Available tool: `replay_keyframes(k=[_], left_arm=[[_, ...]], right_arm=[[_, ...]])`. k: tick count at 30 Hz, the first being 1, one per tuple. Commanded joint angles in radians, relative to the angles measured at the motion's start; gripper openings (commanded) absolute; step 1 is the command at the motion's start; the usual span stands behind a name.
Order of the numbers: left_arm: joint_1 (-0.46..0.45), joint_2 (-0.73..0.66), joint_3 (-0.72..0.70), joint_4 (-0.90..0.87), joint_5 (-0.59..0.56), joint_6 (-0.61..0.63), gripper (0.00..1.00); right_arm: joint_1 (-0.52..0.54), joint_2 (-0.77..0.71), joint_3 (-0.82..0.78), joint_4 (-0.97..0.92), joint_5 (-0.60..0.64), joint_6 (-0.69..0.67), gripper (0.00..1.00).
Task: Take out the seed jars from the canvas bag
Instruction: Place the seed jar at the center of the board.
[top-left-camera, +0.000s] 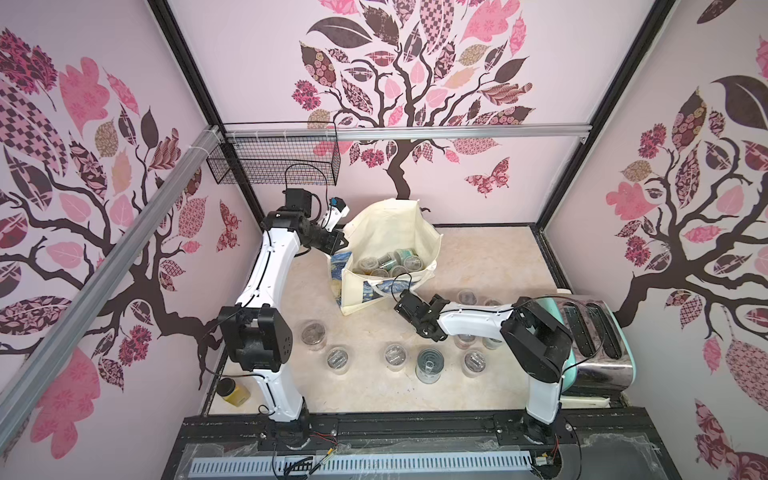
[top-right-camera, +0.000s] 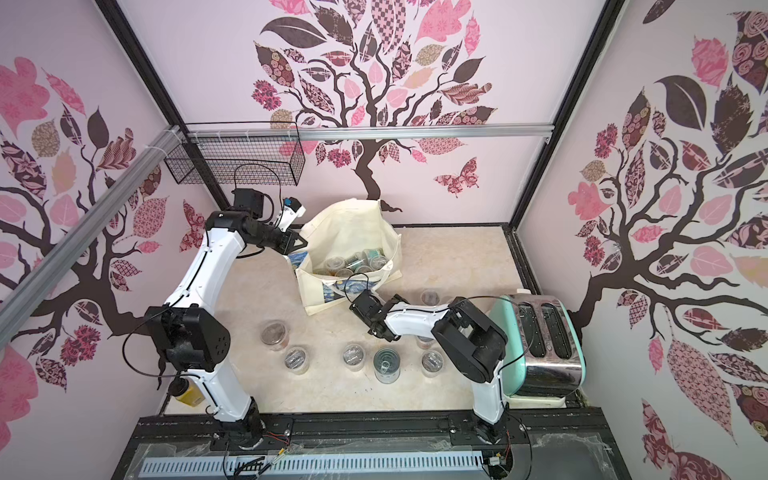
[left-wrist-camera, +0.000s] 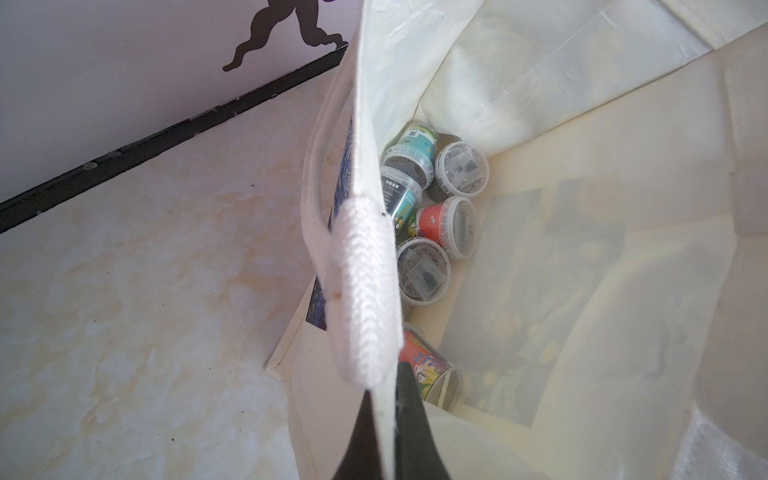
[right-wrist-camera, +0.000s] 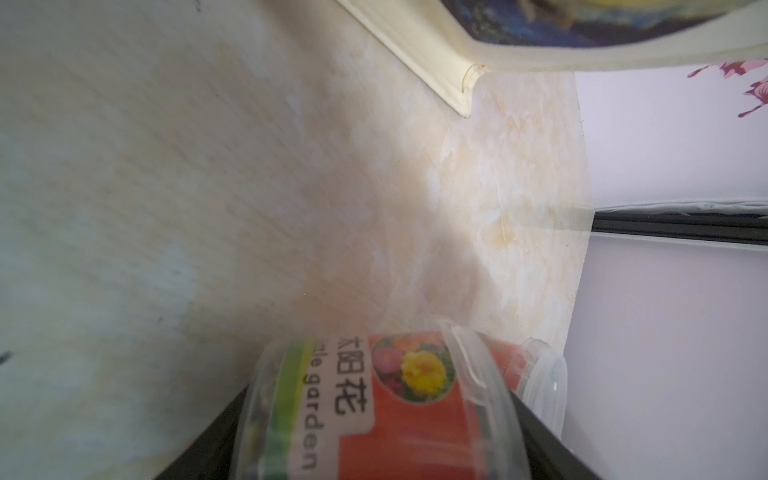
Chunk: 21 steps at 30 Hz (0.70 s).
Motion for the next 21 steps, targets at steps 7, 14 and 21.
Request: replay_keyframes(k=[7,14,21], left_arm=[[0.003,-0.009,0.008,-0.017,0.01,0.005,0.0],[0.003,-0.014,0.004,-0.012,0.004,0.007,0.0],[0.003,-0.012,-0.006,-0.005,0.009,0.007,0.0]], right_arm=[[-0.004,0.032,0.031,-0.091,0.026,0.032,0.72],[-0.004,0.049,0.054,-0.099,0.155,-0.002,0.68],[-0.026,0.122,0.077,0.012,0.212,-0.061,0.68]])
